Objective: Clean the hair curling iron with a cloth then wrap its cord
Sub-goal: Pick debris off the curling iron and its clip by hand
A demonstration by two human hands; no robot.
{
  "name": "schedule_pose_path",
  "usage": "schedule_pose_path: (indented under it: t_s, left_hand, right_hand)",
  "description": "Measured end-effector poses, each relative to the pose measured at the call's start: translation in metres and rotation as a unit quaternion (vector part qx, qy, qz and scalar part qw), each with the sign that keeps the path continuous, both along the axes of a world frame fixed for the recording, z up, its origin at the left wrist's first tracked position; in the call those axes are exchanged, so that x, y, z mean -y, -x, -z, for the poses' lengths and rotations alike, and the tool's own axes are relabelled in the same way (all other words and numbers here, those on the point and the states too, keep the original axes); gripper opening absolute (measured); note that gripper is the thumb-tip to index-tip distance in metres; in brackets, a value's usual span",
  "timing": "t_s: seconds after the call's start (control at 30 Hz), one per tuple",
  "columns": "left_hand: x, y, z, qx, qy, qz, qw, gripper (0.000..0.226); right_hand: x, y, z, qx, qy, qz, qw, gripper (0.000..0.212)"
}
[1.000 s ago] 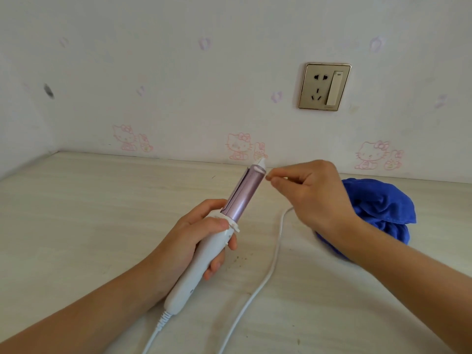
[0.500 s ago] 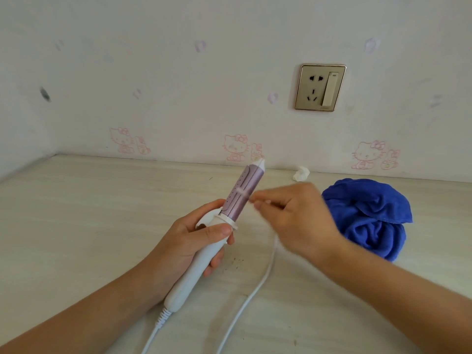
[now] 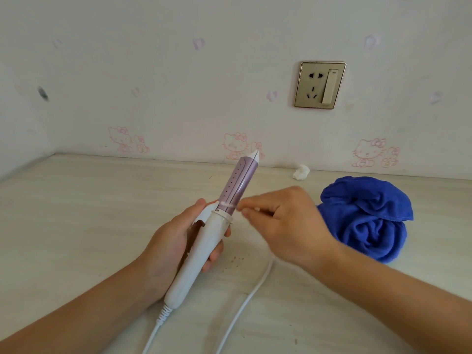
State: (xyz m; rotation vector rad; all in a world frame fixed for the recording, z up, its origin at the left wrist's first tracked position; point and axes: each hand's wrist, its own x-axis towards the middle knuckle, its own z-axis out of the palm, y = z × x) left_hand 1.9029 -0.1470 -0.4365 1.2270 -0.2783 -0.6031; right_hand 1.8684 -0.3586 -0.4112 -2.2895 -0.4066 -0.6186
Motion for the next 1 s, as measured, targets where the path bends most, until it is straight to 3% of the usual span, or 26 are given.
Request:
schedule_pose_path:
  t_s: [0.07, 0.17, 0.37, 0.57, 0.73, 0.9, 1.0]
  left_hand:
    - [0.000, 0.005, -0.001, -0.006, -0.001, 0.000, 1.000, 0.053]
    - [0.004, 0.008, -0.008, -0.005, -0.005, 0.005, 1.000, 0.049]
    - [0.003, 0.003, -0.009, 0.020, -0.002, 0.007, 1.000, 0.052]
    - [0.000, 0.002, -0.006, 0.054, 0.001, 0.050, 0.997, 0.051]
    - [-0.002, 0.002, -0.007, 0.088, -0.001, 0.041, 0.995, 0.060]
    - [0.001, 0.006, -0.005, 0.129, -0.036, 0.043, 0.990, 0.068]
    - [0.000, 0.008, -0.005, 0.143, -0.059, 0.031, 0.988, 0.067]
  right_hand:
    - [0.015, -0.012, -0.009, 0.017, -0.031, 0.039, 0.999, 0.024]
    - [0.032, -0.020, -0.015, 0.003, -0.081, 0.058, 0.995, 0.009]
    - [0.004, 0.000, 0.001, 0.011, -0.002, 0.000, 1.000, 0.015]
    - [0.028, -0.018, -0.010, 0.011, -0.082, 0.062, 0.995, 0.019]
    - [-0.004, 0.006, 0.005, 0.000, 0.009, -0.022, 1.000, 0.020]
    - [0.020, -0.009, -0.017, 0.017, -0.107, 0.016, 0.994, 0.018]
    - [0.020, -0.009, -0.019, 0.008, -0.093, 0.029, 0.995, 0.014]
